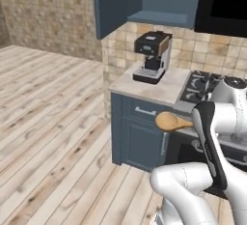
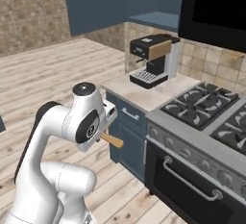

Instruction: Organize the utensils by type. Pick up the wooden spoons from the counter and place them in the open cabinet. Then pick up the metallic utensils from the counter and place them in the open drawer.

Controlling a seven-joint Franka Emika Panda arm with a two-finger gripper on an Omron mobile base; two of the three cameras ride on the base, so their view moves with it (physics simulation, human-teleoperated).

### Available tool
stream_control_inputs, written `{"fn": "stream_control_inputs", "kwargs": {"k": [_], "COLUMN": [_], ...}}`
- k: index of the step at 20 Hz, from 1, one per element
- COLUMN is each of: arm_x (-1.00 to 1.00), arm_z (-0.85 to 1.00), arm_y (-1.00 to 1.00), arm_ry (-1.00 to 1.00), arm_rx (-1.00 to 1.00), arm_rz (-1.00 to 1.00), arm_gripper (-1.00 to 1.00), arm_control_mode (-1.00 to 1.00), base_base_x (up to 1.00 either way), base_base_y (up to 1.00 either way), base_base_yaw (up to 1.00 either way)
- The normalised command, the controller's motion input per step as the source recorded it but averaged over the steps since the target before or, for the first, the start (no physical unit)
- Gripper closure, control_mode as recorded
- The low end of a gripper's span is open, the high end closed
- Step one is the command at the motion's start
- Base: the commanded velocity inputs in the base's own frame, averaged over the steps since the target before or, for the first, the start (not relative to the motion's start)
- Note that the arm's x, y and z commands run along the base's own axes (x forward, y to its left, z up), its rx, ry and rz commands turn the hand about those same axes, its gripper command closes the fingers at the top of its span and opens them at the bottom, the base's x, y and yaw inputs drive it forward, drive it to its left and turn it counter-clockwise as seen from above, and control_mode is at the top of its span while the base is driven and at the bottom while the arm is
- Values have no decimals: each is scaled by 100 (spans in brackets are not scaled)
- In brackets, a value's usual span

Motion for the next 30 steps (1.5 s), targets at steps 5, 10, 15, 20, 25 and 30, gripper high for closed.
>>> {"fn": "stream_control_inputs", "kwargs": {"k": [5, 10, 15, 20, 25, 30], "arm_x": [0, 0, 0, 0, 0, 0], "arm_z": [0, 0, 0, 0, 0, 0], "arm_y": [0, 0, 0, 0, 0, 0], "arm_ry": [0, 0, 0, 0, 0, 0], "arm_rx": [0, 0, 0, 0, 0, 0], "arm_rz": [0, 0, 0, 0, 0, 0], "arm_gripper": [100, 100, 100, 100, 100, 100], "arm_control_mode": [100, 100, 100, 100, 100, 100], "base_base_x": [83, 57, 24, 30, 44, 40], "base_base_y": [4, 14, 42, 62, 46, 20], "base_base_yaw": [-16, -31, -52, -52, -16, 0]}}
